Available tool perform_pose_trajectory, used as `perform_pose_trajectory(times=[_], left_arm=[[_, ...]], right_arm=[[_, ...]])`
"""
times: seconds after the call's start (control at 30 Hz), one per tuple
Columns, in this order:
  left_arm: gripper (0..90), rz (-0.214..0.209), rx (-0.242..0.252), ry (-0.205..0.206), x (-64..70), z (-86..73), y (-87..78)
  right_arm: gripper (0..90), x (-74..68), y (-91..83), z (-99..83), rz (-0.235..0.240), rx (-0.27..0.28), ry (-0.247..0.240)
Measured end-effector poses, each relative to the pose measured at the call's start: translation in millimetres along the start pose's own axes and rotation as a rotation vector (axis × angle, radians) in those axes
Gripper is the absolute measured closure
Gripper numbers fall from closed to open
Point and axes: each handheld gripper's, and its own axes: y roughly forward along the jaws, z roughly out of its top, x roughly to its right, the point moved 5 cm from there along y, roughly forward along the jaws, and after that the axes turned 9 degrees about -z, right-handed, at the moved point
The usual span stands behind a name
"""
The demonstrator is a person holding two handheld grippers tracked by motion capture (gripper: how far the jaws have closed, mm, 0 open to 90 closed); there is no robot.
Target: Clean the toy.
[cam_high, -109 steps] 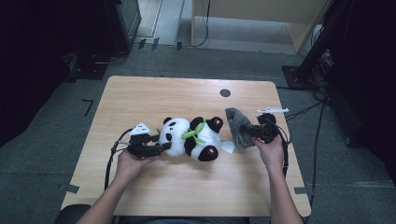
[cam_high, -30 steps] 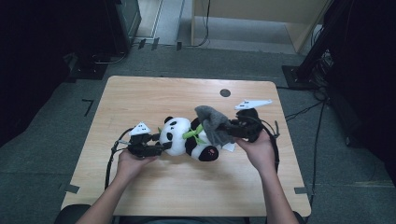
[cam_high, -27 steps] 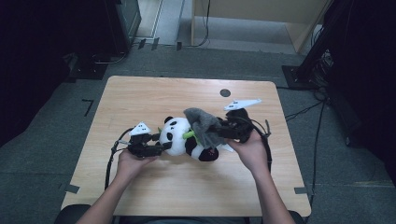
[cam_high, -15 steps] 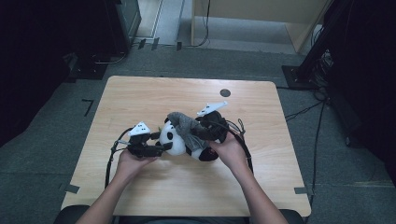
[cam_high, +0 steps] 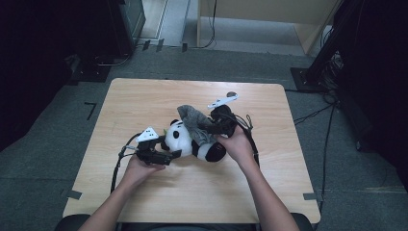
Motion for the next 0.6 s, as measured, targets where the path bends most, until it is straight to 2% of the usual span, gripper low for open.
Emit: perform_pose_trajectory(times=[0.07, 0.2, 0.37, 0.47, 0.53, 0.6], left_arm=[[3.1, 0.013, -0.002, 0.016, -2.6, -2.3, 4.9], [3.2, 0.022, 0.027, 0.024, -6.8, -2.1, 9.5], [24.4, 0.061, 0.021, 0.053, -7.7, -4.0, 5.9], [31.4, 0.077, 0.015, 0.055, -4.1, -0.7, 3.5], [32.4, 0.092, 0.015, 0.066, -0.9, 1.1, 2.3], [32.5, 0.097, 0.031, 0.059, 3.1, 3.5, 0.9]], right_arm=[[73.6, 3.1, 1.6, -0.3, -0.004, 0.002, 0.007], [73.6, 6.5, 2.9, -0.4, -0.013, 0.006, 0.019], [75.0, 5.2, 2.9, 0.6, -0.003, 0.009, 0.040], [76.2, -3.0, -7.5, 5.7, 0.023, 0.042, 0.058], [76.2, -12.9, -17.0, 11.5, 0.040, 0.071, 0.047], [76.1, -26.4, -24.1, 17.6, 0.057, 0.096, 0.025]])
